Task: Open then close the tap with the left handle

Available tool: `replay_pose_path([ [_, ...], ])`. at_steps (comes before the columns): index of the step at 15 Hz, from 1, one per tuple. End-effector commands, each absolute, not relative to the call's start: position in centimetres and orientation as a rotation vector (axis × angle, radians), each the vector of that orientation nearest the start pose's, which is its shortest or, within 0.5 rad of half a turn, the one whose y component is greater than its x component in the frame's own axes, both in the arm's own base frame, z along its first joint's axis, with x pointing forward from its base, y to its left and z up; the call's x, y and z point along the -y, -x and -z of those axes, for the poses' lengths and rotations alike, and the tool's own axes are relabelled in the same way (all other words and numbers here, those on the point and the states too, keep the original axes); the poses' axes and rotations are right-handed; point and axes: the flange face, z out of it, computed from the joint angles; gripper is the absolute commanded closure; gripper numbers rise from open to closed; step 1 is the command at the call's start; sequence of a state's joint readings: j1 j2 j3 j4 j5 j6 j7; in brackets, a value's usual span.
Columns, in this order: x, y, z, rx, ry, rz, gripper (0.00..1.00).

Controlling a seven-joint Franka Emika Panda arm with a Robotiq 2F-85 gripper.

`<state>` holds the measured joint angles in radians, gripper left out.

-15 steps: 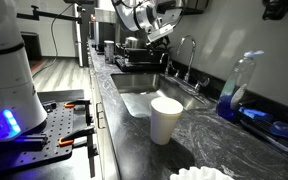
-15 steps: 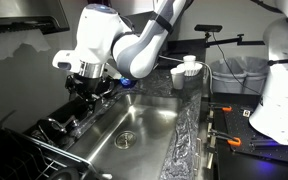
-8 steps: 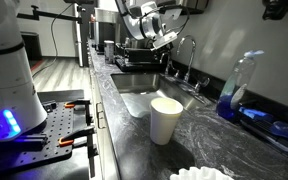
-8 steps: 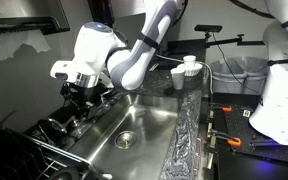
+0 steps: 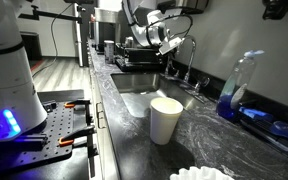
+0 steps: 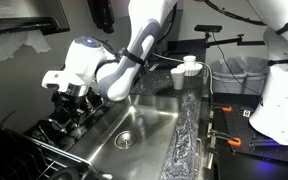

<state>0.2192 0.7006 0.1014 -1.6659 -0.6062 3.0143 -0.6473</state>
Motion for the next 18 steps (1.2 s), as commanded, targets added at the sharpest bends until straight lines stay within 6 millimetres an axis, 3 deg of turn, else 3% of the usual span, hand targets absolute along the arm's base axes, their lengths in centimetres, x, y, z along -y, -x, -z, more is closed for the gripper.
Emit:
replay_pose_path([
  [1, -26.5, -69.7, -26.6, 2.29, 2.372, 1.061, 0.0],
  [5, -27.2, -70.8, -25.7, 2.304, 2.343, 1.076, 0.0],
  [7, -27.2, -71.2, -25.3, 2.313, 2.335, 1.078, 0.28],
  [14, -27.0, -71.7, -25.4, 2.321, 2.339, 1.093, 0.82],
  [16, -27.0, -71.5, -25.5, 2.325, 2.337, 1.083, 0.96],
  [18, -26.8, -71.2, -25.7, 2.337, 2.333, 1.071, 0.93],
])
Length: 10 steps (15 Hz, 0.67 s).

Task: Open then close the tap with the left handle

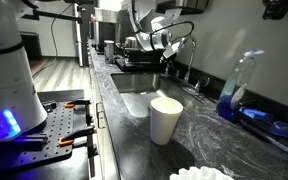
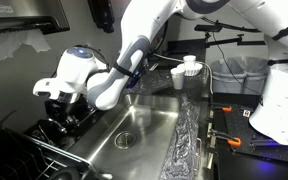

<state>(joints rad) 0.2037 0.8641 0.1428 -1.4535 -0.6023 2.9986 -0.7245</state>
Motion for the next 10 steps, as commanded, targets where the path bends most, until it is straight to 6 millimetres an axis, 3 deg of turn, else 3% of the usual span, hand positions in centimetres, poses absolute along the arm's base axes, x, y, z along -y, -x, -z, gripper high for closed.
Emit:
replay_pose_path([
  [1, -26.9, -71.1, -25.8, 2.343, 2.33, 1.06, 0.93],
  [10, -26.3, -69.3, -26.4, 2.417, 2.304, 0.949, 0.93],
])
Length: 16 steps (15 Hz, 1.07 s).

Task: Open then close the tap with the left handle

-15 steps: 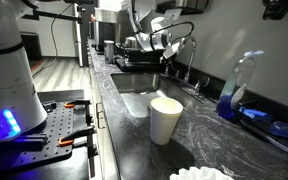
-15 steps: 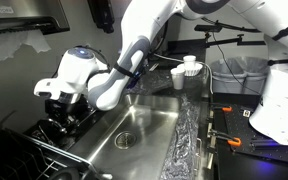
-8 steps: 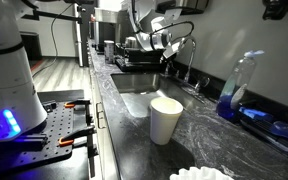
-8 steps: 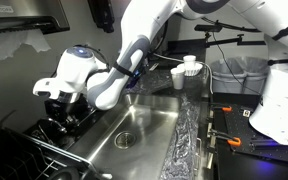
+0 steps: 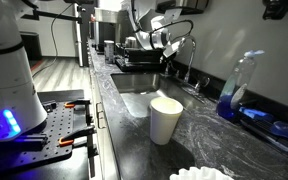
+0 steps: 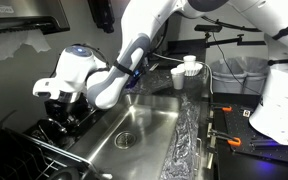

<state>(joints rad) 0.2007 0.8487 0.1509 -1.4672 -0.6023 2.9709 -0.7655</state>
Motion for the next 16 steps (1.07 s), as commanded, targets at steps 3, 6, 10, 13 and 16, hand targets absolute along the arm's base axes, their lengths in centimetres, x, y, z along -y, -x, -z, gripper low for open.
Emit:
replay_pose_path([
  [3, -26.0, -68.8, -26.6, -1.971, -1.851, -0.739, 0.93],
  [6, -25.5, -68.1, -26.8, -1.981, -1.843, -0.711, 0.93],
  [10, -25.1, -67.6, -27.0, -1.992, -1.831, -0.704, 0.93],
  [13, -25.2, -67.8, -27.4, -1.988, -1.816, -0.726, 0.93],
  [16, -25.2, -67.9, -27.5, -1.986, -1.815, -0.734, 0.93],
])
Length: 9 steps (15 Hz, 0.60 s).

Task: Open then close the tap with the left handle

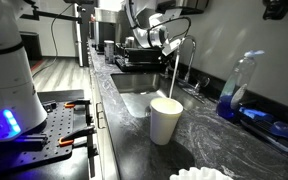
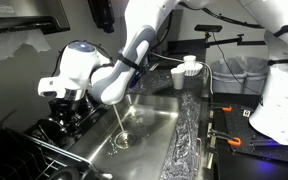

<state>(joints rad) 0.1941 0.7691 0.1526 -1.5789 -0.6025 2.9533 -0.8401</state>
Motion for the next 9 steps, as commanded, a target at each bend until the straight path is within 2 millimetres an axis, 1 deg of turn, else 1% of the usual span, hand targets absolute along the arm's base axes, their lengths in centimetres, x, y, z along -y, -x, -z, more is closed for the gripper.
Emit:
replay_pose_path([
  [1, -25.12, -67.83, -27.52, -1.987, -1.814, -0.735, 0.93],
  [9, -25.36, -68.33, -27.64, -1.971, -1.819, -0.754, 0.93],
])
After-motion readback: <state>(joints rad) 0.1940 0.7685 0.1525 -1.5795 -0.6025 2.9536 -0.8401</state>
